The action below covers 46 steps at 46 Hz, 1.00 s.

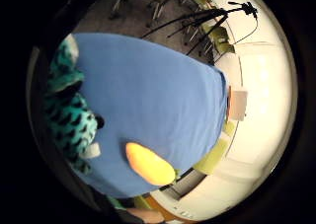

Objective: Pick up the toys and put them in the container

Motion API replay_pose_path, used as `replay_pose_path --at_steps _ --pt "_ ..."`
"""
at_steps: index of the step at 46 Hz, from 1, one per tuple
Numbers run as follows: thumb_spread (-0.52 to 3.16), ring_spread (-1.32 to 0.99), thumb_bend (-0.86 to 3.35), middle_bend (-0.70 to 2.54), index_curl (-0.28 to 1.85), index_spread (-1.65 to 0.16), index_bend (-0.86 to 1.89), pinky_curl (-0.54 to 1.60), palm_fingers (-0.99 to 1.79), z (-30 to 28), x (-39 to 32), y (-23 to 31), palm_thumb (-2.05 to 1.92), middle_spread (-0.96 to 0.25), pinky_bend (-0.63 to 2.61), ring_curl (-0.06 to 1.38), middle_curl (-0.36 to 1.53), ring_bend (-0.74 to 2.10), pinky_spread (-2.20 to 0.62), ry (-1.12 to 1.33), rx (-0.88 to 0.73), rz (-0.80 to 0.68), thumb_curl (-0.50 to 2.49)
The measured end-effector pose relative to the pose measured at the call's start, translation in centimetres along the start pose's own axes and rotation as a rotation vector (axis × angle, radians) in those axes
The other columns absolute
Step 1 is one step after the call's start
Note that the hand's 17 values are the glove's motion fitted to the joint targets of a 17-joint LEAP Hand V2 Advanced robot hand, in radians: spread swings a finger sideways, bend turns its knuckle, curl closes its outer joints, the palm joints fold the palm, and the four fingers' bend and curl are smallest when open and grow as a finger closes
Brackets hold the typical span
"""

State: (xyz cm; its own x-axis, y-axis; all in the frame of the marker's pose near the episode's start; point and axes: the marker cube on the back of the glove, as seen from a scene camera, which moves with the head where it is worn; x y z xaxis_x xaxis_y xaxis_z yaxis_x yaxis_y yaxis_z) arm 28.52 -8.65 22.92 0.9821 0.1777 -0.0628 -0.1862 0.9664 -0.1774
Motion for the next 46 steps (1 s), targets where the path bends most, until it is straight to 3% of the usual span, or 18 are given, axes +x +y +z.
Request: replay_pose_path --at_steps 14,22,29,35,46 --pt "1.08 -0.28 -0.05 0.47 0.2 -0.22 0.06 0.35 -0.13 3.7 0.3 -0.6 -0.06 -0.12 0.86 0.3 0.46 0.73 -0.13 -0.088 -0.03 0.0 0.18" --pt "1.23 -0.36 0.09 0.83 0.06 -0.22 -0.12 0.38 0.22 3.5 0.0 -0.4 0.21 -0.22 1.01 0.39 0.55 1.1 -0.24 -0.154 0.007 -0.003 0.24" --pt "1.32 -0.41 0.18 1.02 -0.01 -0.22 -0.04 0.4 0.44 2.6 -0.1 -0.1 0.37 -0.31 1.15 0.47 0.63 1.39 -0.34 -0.137 0.026 -0.011 0.29" --pt "1.19 -0.41 0.25 1.01 0.03 -0.26 0.21 0.39 0.74 1.7 -0.3 0.7 0.58 -0.35 1.16 0.5 0.65 1.43 -0.4 -0.127 0.014 -0.012 0.4" --pt "1.0 -0.43 0.24 0.73 0.08 -0.31 0.3 0.39 0.72 -0.6 -0.1 2.3 0.69 -0.4 1.18 0.47 0.62 1.29 -0.45 -0.126 -0.006 0.002 0.52"
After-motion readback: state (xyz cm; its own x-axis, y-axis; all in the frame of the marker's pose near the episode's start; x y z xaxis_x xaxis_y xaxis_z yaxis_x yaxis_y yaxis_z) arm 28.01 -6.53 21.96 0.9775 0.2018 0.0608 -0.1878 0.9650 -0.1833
